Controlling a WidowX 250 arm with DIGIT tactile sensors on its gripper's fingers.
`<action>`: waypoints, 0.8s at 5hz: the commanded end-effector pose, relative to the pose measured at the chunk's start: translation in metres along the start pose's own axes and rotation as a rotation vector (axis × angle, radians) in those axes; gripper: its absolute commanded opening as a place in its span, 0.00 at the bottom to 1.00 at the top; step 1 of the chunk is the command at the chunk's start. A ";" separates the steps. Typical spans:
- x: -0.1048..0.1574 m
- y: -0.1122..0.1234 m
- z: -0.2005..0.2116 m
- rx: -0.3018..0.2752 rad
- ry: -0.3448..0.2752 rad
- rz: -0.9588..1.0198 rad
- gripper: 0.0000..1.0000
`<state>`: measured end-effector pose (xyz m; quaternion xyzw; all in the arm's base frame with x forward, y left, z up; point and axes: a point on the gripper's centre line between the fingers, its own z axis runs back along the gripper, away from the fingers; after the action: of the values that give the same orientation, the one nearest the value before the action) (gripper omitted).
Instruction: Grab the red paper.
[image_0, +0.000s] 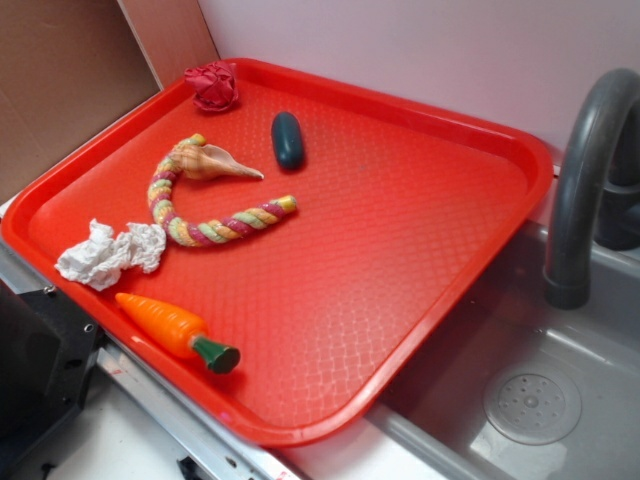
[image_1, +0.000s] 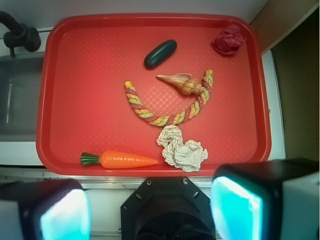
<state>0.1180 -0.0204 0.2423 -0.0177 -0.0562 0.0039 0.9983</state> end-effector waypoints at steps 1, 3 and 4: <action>0.000 0.000 0.000 0.000 0.000 0.000 1.00; 0.072 0.011 -0.047 0.038 -0.029 0.204 1.00; 0.106 0.031 -0.070 0.059 -0.042 0.257 1.00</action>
<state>0.2239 0.0021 0.1686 0.0080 -0.0453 0.1279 0.9907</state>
